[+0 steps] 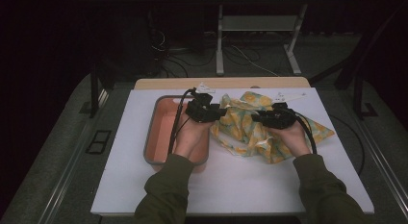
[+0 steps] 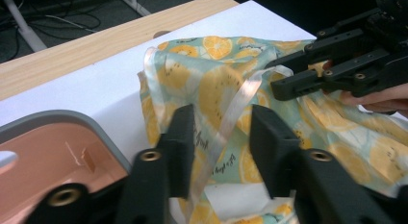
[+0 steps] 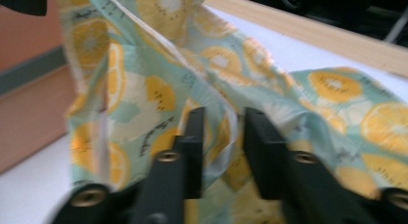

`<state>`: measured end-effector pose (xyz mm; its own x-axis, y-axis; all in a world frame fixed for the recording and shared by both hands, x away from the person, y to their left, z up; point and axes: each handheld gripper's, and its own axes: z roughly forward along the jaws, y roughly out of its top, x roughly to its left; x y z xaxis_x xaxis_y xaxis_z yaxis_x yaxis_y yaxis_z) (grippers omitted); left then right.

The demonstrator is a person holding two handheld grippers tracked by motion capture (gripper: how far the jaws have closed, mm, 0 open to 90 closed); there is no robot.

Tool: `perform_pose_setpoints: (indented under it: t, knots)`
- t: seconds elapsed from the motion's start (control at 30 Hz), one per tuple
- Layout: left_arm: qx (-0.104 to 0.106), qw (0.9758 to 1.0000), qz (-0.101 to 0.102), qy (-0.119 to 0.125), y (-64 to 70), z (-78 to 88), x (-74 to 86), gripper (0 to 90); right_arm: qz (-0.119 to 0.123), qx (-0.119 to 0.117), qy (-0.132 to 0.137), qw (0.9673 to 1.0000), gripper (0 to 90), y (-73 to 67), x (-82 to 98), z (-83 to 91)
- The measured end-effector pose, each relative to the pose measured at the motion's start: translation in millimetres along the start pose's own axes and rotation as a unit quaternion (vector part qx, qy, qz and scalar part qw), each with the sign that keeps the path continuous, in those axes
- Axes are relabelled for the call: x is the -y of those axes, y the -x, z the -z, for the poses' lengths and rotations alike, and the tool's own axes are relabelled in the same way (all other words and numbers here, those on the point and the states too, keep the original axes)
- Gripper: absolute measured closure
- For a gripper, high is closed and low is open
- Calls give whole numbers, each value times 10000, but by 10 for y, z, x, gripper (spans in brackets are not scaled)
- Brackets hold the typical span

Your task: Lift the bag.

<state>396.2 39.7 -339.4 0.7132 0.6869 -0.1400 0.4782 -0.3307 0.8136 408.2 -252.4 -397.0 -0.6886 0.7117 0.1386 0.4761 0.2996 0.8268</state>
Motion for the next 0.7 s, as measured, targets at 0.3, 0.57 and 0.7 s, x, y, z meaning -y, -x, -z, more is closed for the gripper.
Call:
perform_pose_setpoints:
  t: [0.3,0.57,0.7]
  knots:
    - [428,9985,-260,230,20,286,99,264,-38,-268,239,9993,273,-20,5,339]
    - [581,9963,-366,508,-23,605,311,148,-29,-373,569,9977,232,-68,51,655]
    - [489,9957,-464,630,-60,759,457,134,-9,-472,630,9969,218,-121,118,780]
